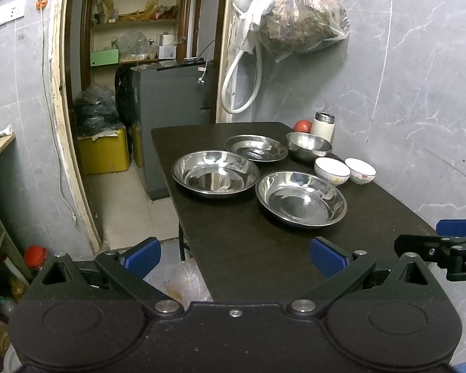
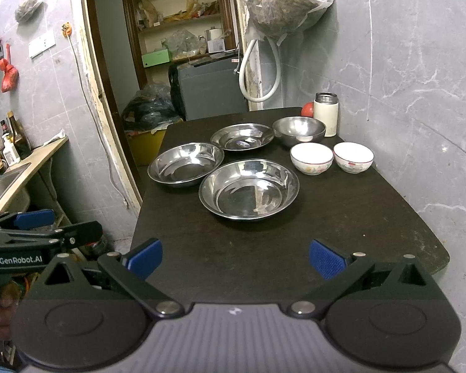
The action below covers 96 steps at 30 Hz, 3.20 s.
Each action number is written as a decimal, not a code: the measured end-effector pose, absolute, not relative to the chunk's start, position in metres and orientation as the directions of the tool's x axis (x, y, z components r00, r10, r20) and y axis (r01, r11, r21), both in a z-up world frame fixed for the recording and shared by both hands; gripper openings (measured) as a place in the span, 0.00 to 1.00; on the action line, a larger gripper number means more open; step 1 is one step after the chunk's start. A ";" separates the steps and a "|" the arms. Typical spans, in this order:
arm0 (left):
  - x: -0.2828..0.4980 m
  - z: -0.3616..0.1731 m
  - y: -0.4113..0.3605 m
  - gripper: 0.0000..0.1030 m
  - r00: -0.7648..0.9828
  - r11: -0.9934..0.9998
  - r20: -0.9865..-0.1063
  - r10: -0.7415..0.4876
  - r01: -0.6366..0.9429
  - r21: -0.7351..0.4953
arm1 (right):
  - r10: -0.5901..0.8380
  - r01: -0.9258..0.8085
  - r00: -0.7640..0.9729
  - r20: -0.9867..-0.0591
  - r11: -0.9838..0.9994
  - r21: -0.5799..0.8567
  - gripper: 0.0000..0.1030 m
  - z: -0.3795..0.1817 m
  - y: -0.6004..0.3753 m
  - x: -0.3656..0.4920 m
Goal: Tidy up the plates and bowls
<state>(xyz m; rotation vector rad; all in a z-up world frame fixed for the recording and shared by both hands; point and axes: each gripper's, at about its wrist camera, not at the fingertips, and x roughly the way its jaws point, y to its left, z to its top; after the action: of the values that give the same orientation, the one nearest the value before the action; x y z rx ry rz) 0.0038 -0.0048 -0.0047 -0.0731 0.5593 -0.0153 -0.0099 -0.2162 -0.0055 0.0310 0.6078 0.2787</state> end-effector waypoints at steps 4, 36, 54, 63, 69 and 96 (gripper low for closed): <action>0.004 -0.005 -0.005 0.99 0.848 0.997 -0.530 -0.035 -0.005 -0.074 | 0.265 -0.249 0.783 -0.563 0.963 0.108 1.00 -0.006 -0.214 -0.008; 0.029 -0.009 0.009 0.99 0.827 0.992 -0.562 -0.011 -0.060 -0.108 | 0.276 -0.255 0.770 -0.576 0.960 0.119 1.00 -0.012 -0.217 0.016; 0.071 -0.007 0.000 0.99 0.775 0.952 -0.631 -0.042 -0.160 -0.260 | 0.387 -0.370 0.713 -0.585 0.916 0.155 1.00 -0.016 -0.245 0.086; 0.089 -0.013 -0.008 0.99 0.674 0.958 -0.727 -0.130 -0.104 -0.267 | 0.454 -0.424 0.664 -0.593 0.883 0.202 1.00 -0.024 -0.242 0.114; 0.118 -0.013 0.027 0.99 0.656 0.958 -0.754 0.016 -0.225 -0.175 | 0.446 -0.404 0.653 -0.612 0.889 0.216 1.00 -0.035 -0.226 0.136; 0.291 -0.066 0.132 0.74 0.648 0.957 -0.730 -0.219 -0.004 -0.291 | 0.245 -0.160 0.714 -0.656 0.969 0.188 0.86 -0.062 -0.100 0.286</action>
<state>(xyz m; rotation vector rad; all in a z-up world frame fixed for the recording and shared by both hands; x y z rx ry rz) 0.2913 0.1316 -0.0664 -0.2779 0.8600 -0.1242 0.2857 -0.1004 -0.0617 0.1203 0.7430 0.2254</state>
